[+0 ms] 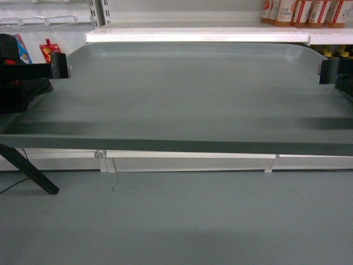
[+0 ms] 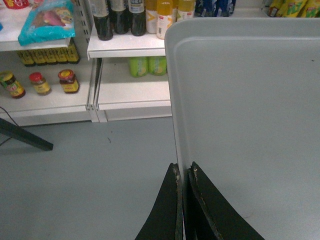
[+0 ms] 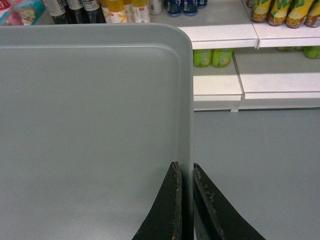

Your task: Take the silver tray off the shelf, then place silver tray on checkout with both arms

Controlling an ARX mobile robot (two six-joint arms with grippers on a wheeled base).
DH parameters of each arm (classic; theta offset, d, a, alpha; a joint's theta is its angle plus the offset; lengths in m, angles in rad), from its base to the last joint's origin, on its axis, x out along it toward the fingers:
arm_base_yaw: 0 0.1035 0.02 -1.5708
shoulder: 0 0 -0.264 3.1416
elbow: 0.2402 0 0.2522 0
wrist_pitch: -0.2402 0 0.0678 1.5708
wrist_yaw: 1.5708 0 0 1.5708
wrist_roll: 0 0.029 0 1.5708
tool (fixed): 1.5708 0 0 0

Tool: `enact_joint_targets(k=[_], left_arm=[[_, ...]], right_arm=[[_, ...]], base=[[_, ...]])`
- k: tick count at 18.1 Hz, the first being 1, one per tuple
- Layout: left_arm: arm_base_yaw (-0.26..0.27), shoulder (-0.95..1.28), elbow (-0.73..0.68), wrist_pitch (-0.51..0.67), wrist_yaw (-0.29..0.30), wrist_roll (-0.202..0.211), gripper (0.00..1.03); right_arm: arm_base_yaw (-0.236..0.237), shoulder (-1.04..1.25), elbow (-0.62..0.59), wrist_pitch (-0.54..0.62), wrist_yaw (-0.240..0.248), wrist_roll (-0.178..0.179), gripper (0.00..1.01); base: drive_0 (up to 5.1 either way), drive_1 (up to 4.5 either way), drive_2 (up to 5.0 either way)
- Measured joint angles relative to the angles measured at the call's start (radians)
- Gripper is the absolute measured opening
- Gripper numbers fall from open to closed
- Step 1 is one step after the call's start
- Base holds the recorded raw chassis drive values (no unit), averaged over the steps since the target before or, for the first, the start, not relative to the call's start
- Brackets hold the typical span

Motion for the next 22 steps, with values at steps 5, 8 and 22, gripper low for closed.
enact_joint_targets(k=[5,8,22], left_arm=[[0.001,0.000,0.000,0.002,0.001,0.000,0.03],[0.001,0.000,0.001,0.000,-0.001,0.000,0.03],[0.000,0.001,0.001,0.006,0.000,0.000,0.03]], right_arm=[[0.001,0.000,0.000,0.007,0.000,0.000,0.03],[0.001,0.000,0.000,0.002,0.000,0.000,0.03],[0.001,0.000,0.000,0.008,-0.001,-0.004,0.03]], base=[[0.1,-4.15,4.3],[0.1,-4.11,4.3],[0.1,-4.12,4.3]])
